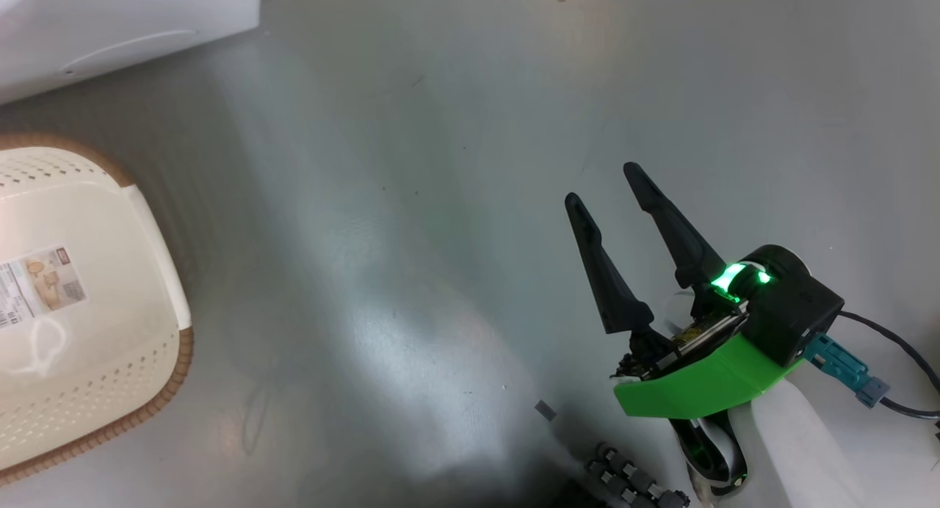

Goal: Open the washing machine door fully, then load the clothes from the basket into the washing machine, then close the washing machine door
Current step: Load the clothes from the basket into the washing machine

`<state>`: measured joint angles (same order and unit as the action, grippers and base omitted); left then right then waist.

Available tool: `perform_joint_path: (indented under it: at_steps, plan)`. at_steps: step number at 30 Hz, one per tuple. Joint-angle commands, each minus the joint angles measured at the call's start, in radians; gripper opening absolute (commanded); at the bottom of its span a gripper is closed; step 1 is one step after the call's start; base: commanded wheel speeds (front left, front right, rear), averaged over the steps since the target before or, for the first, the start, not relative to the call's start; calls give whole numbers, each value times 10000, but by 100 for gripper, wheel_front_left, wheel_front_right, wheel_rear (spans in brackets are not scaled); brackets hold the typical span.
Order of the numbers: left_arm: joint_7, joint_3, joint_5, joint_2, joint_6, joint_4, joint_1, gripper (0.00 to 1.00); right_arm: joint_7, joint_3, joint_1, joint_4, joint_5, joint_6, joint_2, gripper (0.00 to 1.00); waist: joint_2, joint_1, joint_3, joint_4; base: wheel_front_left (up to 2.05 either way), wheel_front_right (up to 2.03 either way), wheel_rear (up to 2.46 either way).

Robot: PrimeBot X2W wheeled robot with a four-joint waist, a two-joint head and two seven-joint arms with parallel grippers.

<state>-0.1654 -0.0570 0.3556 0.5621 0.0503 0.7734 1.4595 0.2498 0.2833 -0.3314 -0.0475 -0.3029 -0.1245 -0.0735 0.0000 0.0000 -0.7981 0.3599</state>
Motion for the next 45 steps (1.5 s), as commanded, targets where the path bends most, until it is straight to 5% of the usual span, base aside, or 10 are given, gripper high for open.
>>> perform_joint_path:
  at_steps: [1,4,5,6,8,27,35,45]
  plan:
    - [128,58,73,464,-103,-153,54,0,119,186,185,-231,-46,-62,-40,100,0,0,-13,-42,0,0,0]
    - [536,-63,151,466,-299,215,102,0,119,165,181,-219,-60,-62,-77,100,0,0,-19,-130,0,0,0]
    - [619,-76,194,447,-345,304,136,14,119,164,176,-214,-62,-62,-89,100,0,0,-15,-156,0,0,0]
    - [674,-110,208,434,-386,380,172,36,119,165,167,-211,-62,-62,-97,100,0,0,-8,-180,0,0,0]
    - [732,-136,265,383,-430,520,231,100,120,158,138,-213,-61,-62,-122,100,0,0,19,-237,0,0,0]
    - [-294,-364,529,-398,-107,-141,-2323,100,120,-371,428,-142,214,-62,-365,100,0,0,1257,-1372,0,0,0]
    - [-685,-213,738,-873,387,-2209,-4857,100,120,-720,761,-93,343,-62,-362,100,0,0,1900,-1732,0,0,0]
    - [-758,-164,721,-1514,1579,-6146,-9087,100,120,-1024,1116,10,541,-62,-319,100,0,0,2672,-2133,0,0,0]
